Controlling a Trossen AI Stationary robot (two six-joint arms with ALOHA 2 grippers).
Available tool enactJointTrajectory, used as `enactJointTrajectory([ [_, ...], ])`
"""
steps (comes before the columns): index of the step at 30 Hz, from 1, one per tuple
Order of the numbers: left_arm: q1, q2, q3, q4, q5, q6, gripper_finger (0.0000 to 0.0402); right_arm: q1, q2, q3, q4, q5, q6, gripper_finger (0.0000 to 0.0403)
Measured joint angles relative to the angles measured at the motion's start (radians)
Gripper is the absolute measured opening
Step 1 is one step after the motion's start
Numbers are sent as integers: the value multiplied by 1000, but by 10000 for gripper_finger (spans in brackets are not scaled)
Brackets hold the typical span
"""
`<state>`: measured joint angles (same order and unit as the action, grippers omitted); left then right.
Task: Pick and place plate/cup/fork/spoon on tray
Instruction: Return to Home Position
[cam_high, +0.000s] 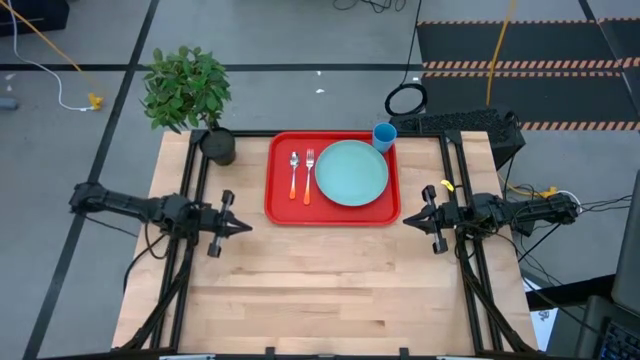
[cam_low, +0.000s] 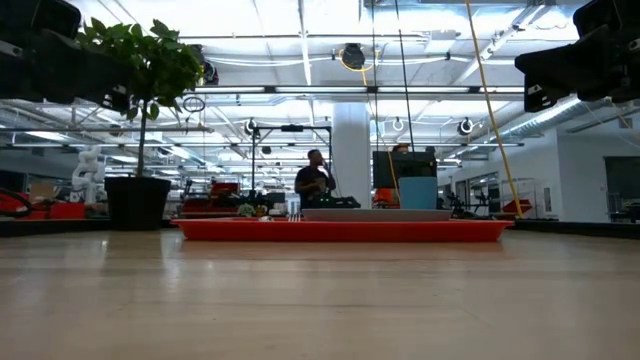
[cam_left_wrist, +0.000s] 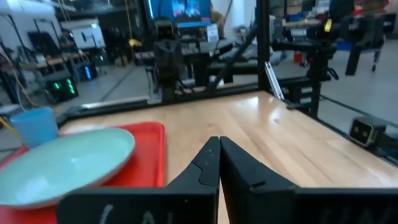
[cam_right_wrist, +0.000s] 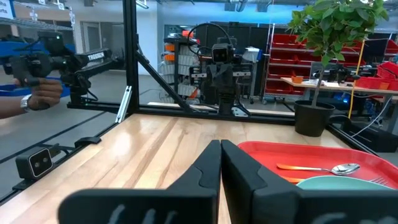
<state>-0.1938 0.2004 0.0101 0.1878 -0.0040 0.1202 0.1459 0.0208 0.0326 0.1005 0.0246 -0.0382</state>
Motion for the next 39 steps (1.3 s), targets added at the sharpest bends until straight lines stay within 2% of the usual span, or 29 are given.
enactJointTrajectory([
  [7,46,-126,0,-84,5,53,4,0,0,0,0,0,0,4],
  [14,112,-189,0,-138,5,59,12,0,0,0,0,0,0,4],
  [35,166,-198,1,-174,7,58,3,0,0,0,0,0,0,4],
  [39,168,-198,1,-175,-13,62,17,0,0,0,0,0,0,4],
])
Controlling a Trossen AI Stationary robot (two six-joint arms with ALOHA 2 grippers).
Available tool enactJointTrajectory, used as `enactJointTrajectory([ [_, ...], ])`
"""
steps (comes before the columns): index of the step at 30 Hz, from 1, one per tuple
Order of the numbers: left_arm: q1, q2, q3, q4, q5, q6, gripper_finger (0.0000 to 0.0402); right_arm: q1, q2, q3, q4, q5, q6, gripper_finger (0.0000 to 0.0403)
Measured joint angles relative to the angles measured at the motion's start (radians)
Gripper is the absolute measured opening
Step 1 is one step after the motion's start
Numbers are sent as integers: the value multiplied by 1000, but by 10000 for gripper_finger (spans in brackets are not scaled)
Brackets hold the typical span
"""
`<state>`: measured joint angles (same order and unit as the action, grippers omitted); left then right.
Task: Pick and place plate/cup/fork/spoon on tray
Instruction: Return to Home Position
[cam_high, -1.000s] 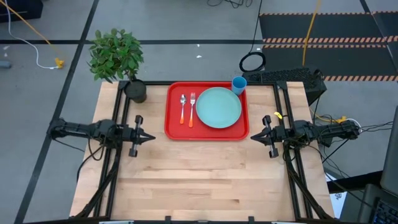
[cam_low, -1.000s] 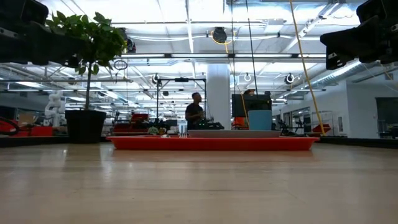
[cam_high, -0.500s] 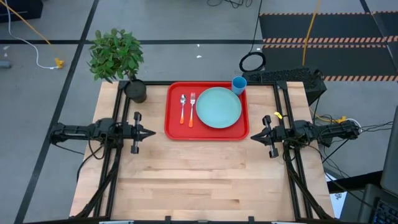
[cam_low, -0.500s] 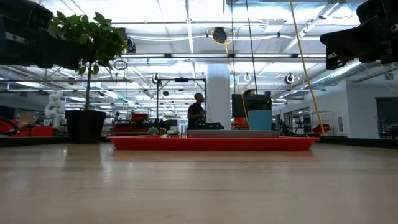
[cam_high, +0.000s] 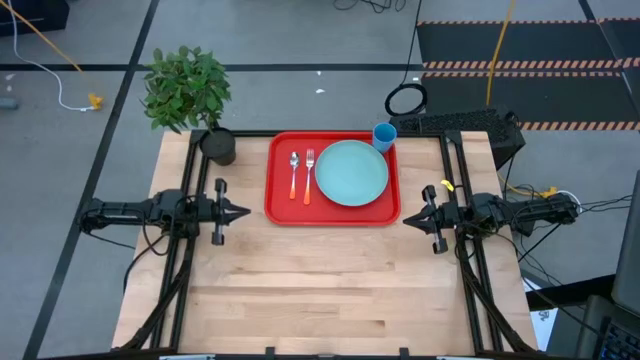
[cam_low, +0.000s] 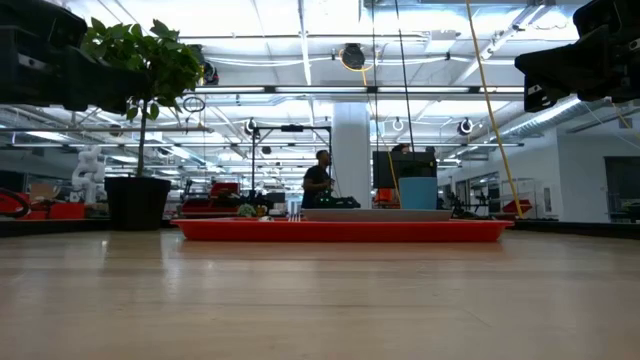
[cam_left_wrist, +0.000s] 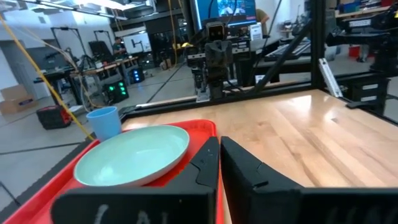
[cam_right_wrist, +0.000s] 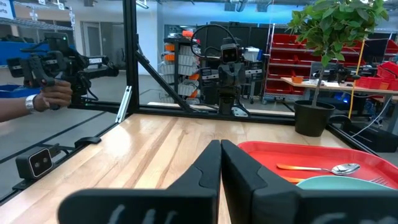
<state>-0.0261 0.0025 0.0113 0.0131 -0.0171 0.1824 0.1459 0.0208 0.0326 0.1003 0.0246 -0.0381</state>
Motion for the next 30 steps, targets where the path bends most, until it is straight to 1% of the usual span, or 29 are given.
enactJointTrajectory([
  [5,0,0,0,1,-18,4,31,0,0,0,0,0,0,4],
  [30,0,3,0,0,-22,-8,33,0,0,0,0,0,0,4],
])
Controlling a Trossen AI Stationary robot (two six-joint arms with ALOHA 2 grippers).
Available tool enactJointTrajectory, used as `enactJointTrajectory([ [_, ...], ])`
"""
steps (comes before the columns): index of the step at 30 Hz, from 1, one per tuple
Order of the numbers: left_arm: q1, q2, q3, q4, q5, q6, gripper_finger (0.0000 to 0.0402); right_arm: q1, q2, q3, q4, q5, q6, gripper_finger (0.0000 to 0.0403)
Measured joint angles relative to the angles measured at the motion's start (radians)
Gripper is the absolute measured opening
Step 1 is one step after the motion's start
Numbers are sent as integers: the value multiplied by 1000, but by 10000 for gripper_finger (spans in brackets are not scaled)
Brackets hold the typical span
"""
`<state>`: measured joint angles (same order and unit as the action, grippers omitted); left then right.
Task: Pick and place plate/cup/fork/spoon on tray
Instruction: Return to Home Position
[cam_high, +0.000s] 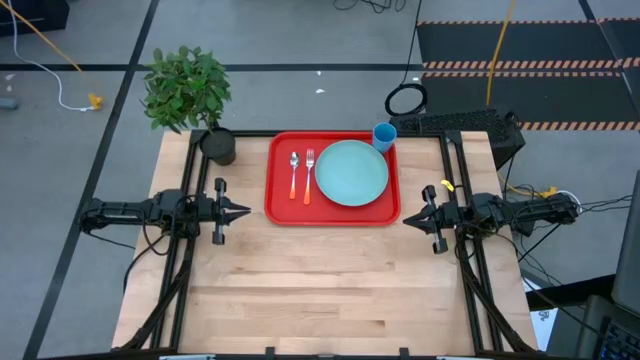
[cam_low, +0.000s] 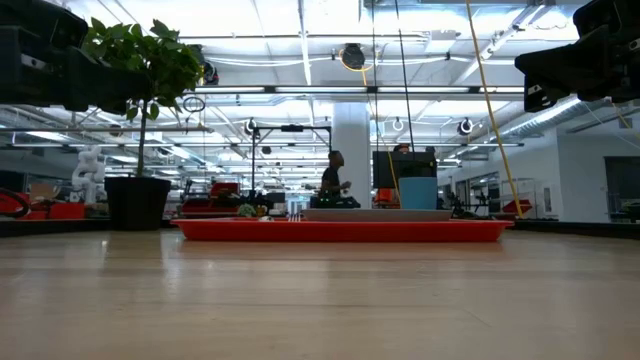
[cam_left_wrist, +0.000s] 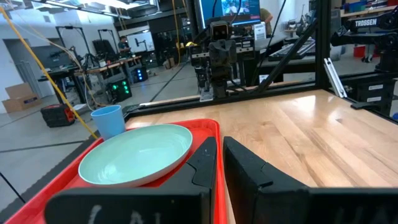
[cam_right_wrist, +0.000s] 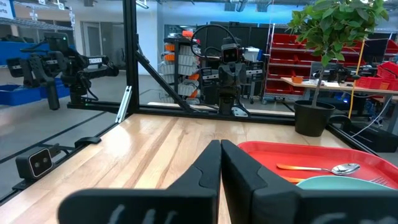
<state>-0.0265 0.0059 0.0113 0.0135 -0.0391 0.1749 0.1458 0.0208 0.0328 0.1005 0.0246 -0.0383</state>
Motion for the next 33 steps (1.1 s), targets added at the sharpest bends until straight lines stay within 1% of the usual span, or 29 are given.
enactJointTrajectory([
  [33,0,0,-2,31,-4,0,33,0,0,0,0,0,0,4],
])
